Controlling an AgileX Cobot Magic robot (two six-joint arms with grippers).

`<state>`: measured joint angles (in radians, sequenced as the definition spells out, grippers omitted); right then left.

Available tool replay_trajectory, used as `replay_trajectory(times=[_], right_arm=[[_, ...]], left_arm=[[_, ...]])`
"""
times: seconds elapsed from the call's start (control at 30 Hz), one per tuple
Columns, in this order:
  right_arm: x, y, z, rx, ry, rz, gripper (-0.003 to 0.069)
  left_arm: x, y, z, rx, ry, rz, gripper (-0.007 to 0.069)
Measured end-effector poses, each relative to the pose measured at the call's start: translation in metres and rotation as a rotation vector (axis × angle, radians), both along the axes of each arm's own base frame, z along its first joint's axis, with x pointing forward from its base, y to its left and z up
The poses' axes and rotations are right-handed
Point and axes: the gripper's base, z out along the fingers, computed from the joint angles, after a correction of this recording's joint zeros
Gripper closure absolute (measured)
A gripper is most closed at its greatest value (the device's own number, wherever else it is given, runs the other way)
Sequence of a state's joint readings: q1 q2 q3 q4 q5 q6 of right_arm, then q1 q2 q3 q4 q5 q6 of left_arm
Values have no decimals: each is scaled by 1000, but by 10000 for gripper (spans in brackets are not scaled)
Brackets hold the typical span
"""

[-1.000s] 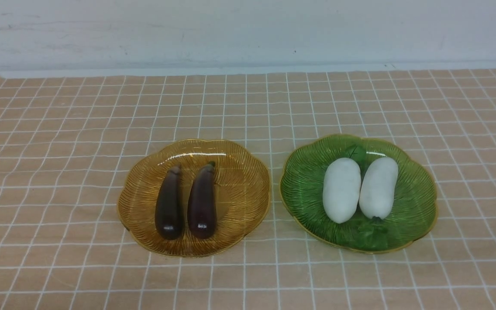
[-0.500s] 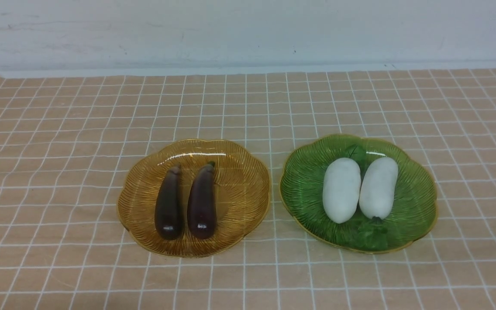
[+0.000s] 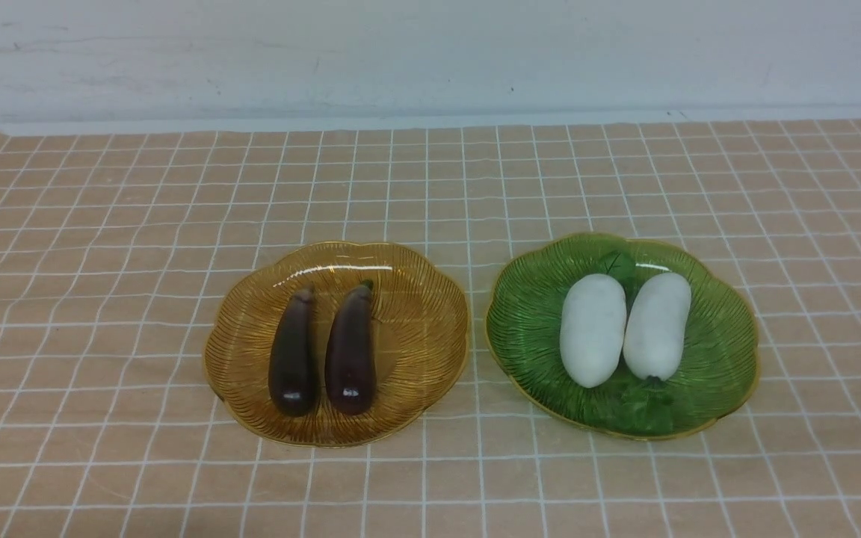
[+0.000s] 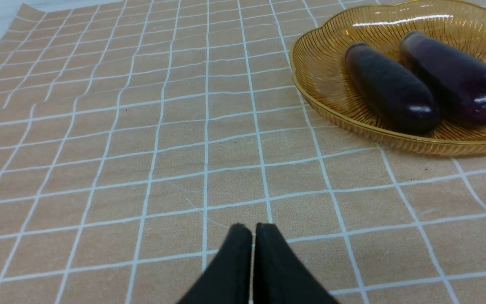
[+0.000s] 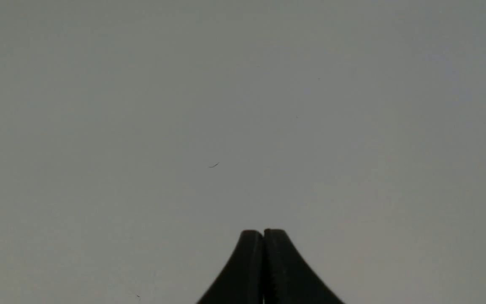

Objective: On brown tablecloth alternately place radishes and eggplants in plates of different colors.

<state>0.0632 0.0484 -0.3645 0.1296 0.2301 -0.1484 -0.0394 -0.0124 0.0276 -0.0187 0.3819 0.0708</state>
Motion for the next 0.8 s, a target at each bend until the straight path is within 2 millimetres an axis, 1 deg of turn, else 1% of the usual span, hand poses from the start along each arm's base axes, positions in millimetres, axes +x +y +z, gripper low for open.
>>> replay_trajectory(times=[0.13, 0.2, 0.27, 0.33, 0.5, 0.57, 0.6, 0.67, 0.8], right_arm=[[3, 1, -19, -50, 152, -5, 674], [6, 1, -35, -66, 228, -7, 674], [8, 1, -45, -72, 261, -7, 674], [13, 1, -67, -83, 314, -9, 674], [20, 1, -105, -93, 402, -10, 674], [24, 1, -127, -96, 453, -9, 674], [24, 1, -133, -94, 468, -8, 674], [25, 2, -139, -70, 486, -5, 674], [25, 2, -139, -49, 489, -1, 674]], left_arm=[[0, 0, 0, 0, 0, 0, 628], [0, 0, 0, 0, 0, 0, 628], [0, 0, 0, 0, 0, 0, 628], [0, 0, 0, 0, 0, 0, 628], [0, 0, 0, 0, 0, 0, 628], [0, 0, 0, 0, 0, 0, 628], [0, 0, 0, 0, 0, 0, 628], [0, 0, 0, 0, 0, 0, 628], [0, 0, 0, 0, 0, 0, 628]])
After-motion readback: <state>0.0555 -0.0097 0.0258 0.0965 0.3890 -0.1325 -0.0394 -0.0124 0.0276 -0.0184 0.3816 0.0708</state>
